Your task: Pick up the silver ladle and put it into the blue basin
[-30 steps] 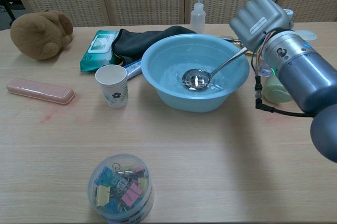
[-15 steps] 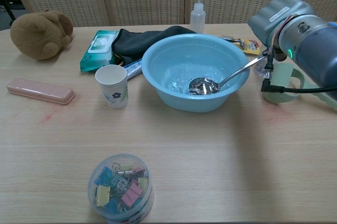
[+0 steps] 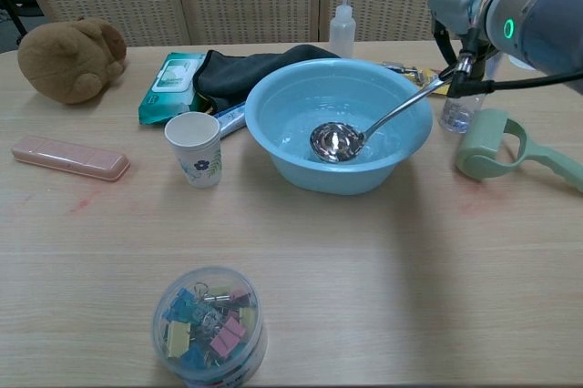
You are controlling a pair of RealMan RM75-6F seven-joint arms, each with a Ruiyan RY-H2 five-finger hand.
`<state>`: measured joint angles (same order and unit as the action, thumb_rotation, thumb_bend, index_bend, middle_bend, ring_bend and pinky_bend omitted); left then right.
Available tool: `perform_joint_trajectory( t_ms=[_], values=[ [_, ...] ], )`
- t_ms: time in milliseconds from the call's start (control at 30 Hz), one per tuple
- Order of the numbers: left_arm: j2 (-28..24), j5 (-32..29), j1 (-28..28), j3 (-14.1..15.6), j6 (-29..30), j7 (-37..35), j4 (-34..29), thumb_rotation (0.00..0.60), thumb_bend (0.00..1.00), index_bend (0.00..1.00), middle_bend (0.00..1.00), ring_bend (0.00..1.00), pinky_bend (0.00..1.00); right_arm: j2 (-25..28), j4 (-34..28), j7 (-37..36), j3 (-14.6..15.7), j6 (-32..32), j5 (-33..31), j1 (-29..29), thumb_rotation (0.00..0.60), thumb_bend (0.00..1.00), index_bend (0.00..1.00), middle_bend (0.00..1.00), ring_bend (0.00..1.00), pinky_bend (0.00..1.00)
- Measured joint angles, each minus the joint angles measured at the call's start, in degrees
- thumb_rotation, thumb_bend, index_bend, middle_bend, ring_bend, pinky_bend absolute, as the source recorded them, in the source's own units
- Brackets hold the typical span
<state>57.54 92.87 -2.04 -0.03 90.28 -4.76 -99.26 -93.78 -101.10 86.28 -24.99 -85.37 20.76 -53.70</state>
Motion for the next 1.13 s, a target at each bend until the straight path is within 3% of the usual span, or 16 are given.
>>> perform_joint_trajectory(
  t_ms=[500, 1133],
  values=[
    [-0.36, -0.25, -0.06, -0.10, 0.01, -1.11, 0.18, 0.600, 0.00, 0.00, 0.00, 0.00, 0.00, 3.11, -4.69, -3.71, -4.68, -3.82, -6.46, -4.13, 0.600, 1.00, 0.89, 0.91, 0.82, 1.00],
    [-0.57, -0.30, -0.11, -0.07, -0.09, -1.50, 0.26, 0.600, 0.00, 0.00, 0.00, 0.00, 0.00, 6.04, -4.89, -5.22, -5.95, -7.72, -11.04, -8.01, 0.600, 1.00, 0.89, 0.91, 0.82, 1.00]
  ],
)
